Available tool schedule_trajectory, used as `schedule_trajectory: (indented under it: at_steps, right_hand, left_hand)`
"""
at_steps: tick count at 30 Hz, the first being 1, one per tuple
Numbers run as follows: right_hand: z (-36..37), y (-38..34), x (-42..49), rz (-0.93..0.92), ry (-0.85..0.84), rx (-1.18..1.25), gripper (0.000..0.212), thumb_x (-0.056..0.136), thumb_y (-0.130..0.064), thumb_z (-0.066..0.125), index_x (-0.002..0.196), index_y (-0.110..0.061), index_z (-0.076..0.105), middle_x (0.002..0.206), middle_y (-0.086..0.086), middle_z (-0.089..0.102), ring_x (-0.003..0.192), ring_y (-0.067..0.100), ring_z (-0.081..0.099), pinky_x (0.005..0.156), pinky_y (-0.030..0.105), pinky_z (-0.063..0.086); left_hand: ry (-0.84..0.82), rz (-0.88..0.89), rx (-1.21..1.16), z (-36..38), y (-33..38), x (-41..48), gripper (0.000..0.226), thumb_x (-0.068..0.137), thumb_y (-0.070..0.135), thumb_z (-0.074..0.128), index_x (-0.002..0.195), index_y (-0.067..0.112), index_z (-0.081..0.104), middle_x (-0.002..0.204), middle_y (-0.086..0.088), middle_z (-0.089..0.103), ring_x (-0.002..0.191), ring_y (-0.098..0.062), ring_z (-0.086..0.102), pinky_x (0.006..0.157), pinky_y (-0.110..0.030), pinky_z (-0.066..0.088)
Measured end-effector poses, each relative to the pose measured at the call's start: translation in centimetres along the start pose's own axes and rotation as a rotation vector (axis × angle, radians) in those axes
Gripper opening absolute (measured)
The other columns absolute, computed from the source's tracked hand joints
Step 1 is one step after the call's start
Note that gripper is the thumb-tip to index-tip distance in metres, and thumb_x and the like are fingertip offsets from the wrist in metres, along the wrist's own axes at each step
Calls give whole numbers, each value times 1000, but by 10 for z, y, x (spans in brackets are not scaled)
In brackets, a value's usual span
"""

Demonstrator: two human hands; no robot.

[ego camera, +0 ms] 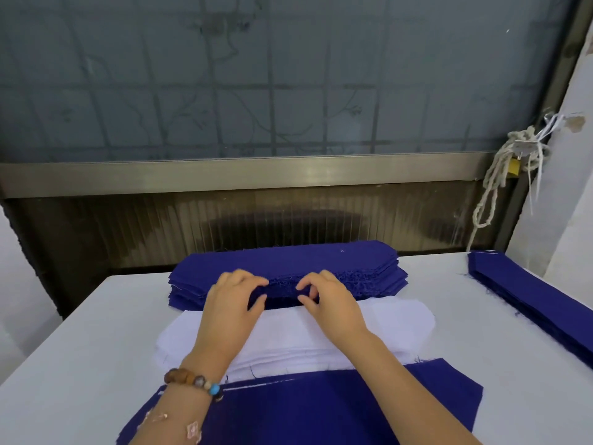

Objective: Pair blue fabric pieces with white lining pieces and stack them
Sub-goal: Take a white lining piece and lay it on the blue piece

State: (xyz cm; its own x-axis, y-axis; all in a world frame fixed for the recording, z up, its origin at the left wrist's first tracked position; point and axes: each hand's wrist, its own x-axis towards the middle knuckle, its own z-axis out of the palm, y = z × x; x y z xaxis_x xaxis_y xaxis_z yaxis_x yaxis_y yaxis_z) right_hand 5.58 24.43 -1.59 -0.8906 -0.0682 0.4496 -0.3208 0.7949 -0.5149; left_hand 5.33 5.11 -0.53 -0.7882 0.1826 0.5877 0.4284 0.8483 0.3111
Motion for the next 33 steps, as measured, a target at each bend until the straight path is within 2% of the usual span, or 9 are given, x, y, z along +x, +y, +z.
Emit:
schedule_trajectory:
  at_steps: [6, 9, 12, 15, 20, 23, 26, 30, 33]
  right_hand:
    - [4, -8, 54, -74, 30, -148, 27, 98, -23, 52, 124, -25, 56, 119, -3, 53, 113, 14, 46, 97, 30, 43]
    - [8, -9, 79, -71, -57, -193, 25, 99, -27, 51, 123, -24, 58, 117, -2, 57, 111, 16, 48, 97, 32, 39]
    - [13, -7, 102, -16, -196, -165, 25, 96, -28, 57, 118, -19, 61, 110, 2, 60, 101, 18, 56, 95, 36, 47]
    - [18, -2, 117, 40, -320, -72, 42, 92, -31, 63, 130, -18, 54, 95, 2, 63, 88, 16, 57, 89, 33, 50]
    - [27, 9, 128, 22, -332, -234, 59, 93, -52, 52, 142, -21, 42, 121, 5, 63, 110, 22, 58, 88, 34, 47]
    - [33, 15, 126, -9, -233, -206, 47, 95, -51, 48, 135, -27, 48, 111, 0, 65, 100, 18, 60, 80, 31, 49]
    - [37, 19, 121, -11, -153, -135, 39, 94, -49, 52, 130, -32, 51, 85, -11, 60, 81, 8, 56, 70, 26, 46]
    - [38, 20, 120, -5, -134, -111, 37, 93, -47, 55, 127, -33, 51, 71, -13, 53, 73, 5, 53, 70, 27, 48]
    - [38, 19, 120, 10, -153, -115, 44, 93, -47, 54, 133, -31, 48, 74, -14, 54, 78, 7, 54, 72, 28, 49]
  left_hand:
    - [-38, -90, 81, -1, -14, 55, 35, 99, 24, 50, 133, 22, 56, 134, 4, 56, 126, -14, 45, 106, -33, 39]
    - [-150, -111, 72, 10, -23, 71, 37, 102, 29, 44, 137, 21, 51, 136, 2, 55, 126, -15, 47, 105, -33, 41]
    - [-268, -51, 149, 23, -29, 80, 41, 102, 34, 41, 140, 21, 48, 129, 3, 54, 116, -13, 48, 98, -29, 44]
    - [-312, -14, 185, 32, -40, 91, 43, 102, 37, 39, 142, 23, 46, 117, 4, 50, 105, -12, 45, 90, -27, 45]
    - [-362, -125, 102, 42, -56, 103, 47, 102, 42, 35, 145, 23, 42, 120, -1, 46, 110, -17, 46, 90, -31, 46]
    - [-324, -118, 116, 47, -56, 103, 41, 101, 45, 36, 138, 29, 48, 113, 4, 45, 99, -13, 50, 70, -25, 44]
    - [-209, -124, 51, 49, -56, 98, 33, 98, 45, 46, 128, 32, 53, 105, 9, 43, 92, -8, 50, 59, -20, 36]
    - [-166, -145, -25, 48, -54, 95, 25, 95, 44, 54, 116, 31, 55, 111, 8, 45, 98, -7, 50, 64, -22, 41]
    - [-282, -163, -35, 43, -55, 103, 29, 94, 41, 57, 119, 28, 54, 120, 6, 44, 111, -10, 49, 82, -31, 50]
